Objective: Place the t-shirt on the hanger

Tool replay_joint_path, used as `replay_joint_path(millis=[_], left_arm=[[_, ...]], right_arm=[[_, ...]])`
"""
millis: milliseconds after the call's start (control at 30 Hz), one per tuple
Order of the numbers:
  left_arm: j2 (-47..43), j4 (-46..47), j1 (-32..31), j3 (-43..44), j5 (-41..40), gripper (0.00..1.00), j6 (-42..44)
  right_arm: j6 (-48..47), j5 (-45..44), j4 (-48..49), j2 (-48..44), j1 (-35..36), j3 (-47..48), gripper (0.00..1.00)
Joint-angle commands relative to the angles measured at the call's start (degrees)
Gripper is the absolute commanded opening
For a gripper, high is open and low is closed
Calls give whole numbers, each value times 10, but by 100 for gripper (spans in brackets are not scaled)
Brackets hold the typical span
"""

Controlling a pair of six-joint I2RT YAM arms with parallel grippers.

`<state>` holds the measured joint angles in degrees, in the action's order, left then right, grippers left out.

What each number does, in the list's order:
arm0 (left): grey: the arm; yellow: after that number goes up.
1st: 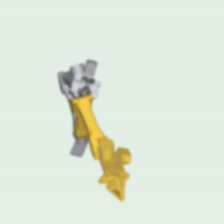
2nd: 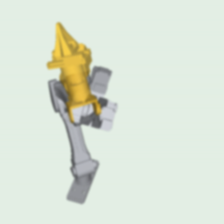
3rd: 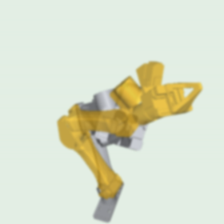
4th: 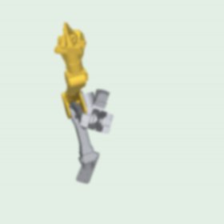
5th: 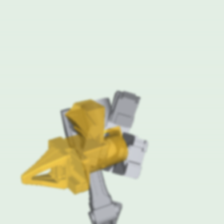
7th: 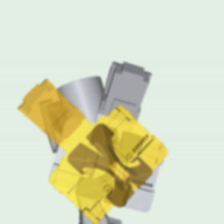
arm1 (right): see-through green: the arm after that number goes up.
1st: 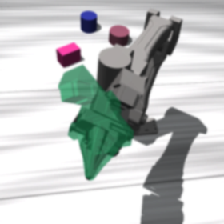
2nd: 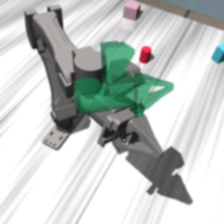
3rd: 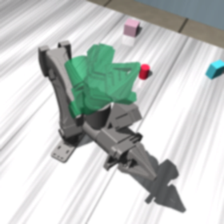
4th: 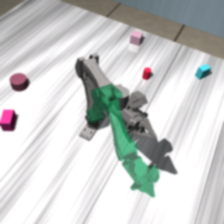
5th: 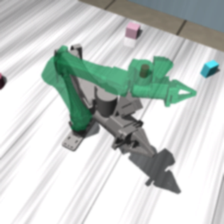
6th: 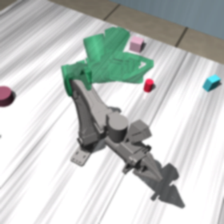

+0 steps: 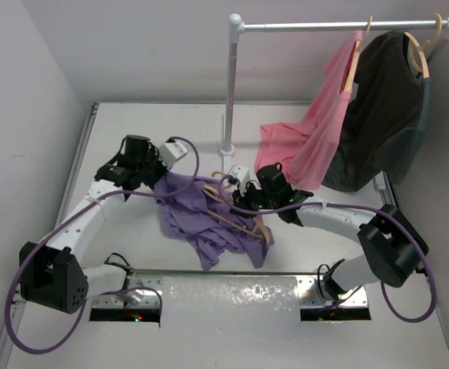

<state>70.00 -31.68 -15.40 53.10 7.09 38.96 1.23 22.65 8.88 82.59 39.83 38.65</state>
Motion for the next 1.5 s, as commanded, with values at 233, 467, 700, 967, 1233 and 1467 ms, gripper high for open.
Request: replay_joint_path(millis=[233, 467, 700, 967, 1233, 1467], left_arm=[[17, -12, 32, 58, -83, 0, 75], [6, -135, 33, 67, -50, 3, 252], [-32, -141, 32, 27, -45, 68, 308], [-74, -81, 33, 117, 151, 100, 242], [-1, -163, -88, 142, 237, 86, 283], [105, -240, -86, 204, 231, 64, 377]], right_arm=[[-35, 1, 56, -36, -2, 19, 0], [-50, -19, 51, -59, -2, 14, 0], [-79, -18, 15, -71, -2, 36, 0], [-84, 9, 0, -67, -1, 49, 0], [-84, 20, -33, -54, -2, 80, 0], [-80, 24, -35, -75, 0, 70, 0]])
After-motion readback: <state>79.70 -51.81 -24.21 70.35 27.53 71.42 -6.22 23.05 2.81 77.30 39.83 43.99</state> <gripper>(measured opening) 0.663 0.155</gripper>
